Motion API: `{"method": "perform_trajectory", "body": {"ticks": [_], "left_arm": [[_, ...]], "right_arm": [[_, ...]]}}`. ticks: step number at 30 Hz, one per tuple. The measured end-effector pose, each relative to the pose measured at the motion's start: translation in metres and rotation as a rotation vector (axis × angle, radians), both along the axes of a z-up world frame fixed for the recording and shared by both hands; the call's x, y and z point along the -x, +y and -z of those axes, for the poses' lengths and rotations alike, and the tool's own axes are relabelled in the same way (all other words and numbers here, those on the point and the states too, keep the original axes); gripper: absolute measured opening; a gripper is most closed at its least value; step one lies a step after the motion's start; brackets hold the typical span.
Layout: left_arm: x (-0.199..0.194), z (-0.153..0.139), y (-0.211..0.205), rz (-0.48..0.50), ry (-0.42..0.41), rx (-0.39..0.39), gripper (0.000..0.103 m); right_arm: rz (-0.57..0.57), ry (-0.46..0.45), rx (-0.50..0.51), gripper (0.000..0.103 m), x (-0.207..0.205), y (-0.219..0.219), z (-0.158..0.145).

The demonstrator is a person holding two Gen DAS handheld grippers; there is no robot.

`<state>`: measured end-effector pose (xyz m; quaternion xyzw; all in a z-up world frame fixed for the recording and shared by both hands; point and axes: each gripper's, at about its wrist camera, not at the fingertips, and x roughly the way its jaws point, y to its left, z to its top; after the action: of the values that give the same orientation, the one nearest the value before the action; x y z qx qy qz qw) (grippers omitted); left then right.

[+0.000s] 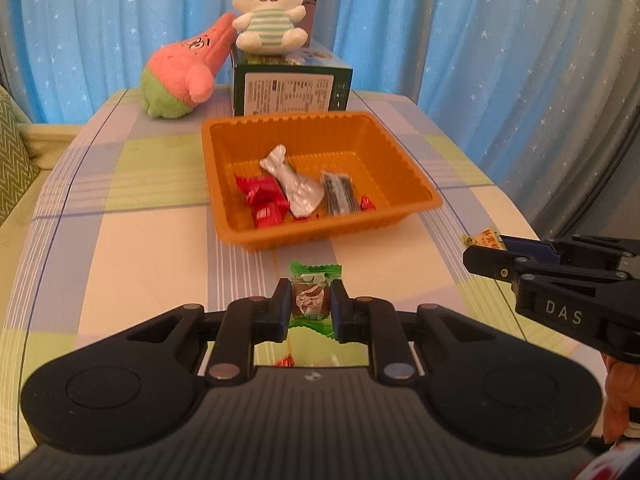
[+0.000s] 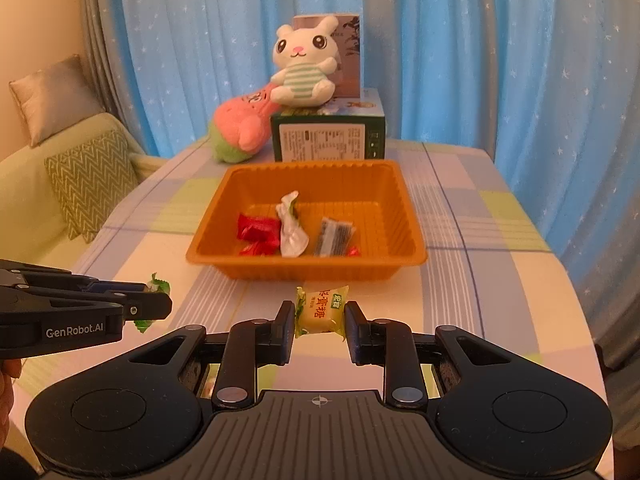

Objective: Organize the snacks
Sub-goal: 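Carry both candies into the orange tray and open both tools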

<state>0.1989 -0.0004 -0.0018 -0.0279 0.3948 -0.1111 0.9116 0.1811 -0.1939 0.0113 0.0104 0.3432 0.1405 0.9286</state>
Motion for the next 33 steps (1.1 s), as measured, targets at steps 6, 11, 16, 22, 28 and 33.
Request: {"method": "perform_trajectory", "body": {"ticks": [6, 11, 16, 22, 28, 33], "left_arm": [[-0.044, -0.006, -0.003, -0.004, -0.006, 0.005, 0.018], [-0.077, -0.002, -0.005, -0.007, 0.0, -0.003, 0.018], [-0.107, 0.004, -0.005, -0.019, 0.007, -0.007, 0.018], [-0.135, 0.016, -0.005, -0.034, 0.024, -0.015, 0.018], [-0.15, 0.025, -0.003, -0.037, 0.034, -0.013, 0.018], [-0.161, 0.03, -0.001, -0.05, 0.041, -0.02, 0.025]], "right_arm": [[-0.002, 0.008, -0.006, 0.027, -0.046, -0.005, -0.006], [-0.007, 0.023, -0.009, 0.027, -0.083, -0.006, -0.004], [-0.012, 0.043, -0.009, 0.027, -0.115, -0.005, 0.003], [-0.017, 0.07, -0.013, 0.027, -0.145, -0.003, 0.018], [-0.021, 0.084, -0.012, 0.027, -0.157, -0.001, 0.031], [-0.014, 0.09, -0.019, 0.027, -0.163, -0.001, 0.035]]}}
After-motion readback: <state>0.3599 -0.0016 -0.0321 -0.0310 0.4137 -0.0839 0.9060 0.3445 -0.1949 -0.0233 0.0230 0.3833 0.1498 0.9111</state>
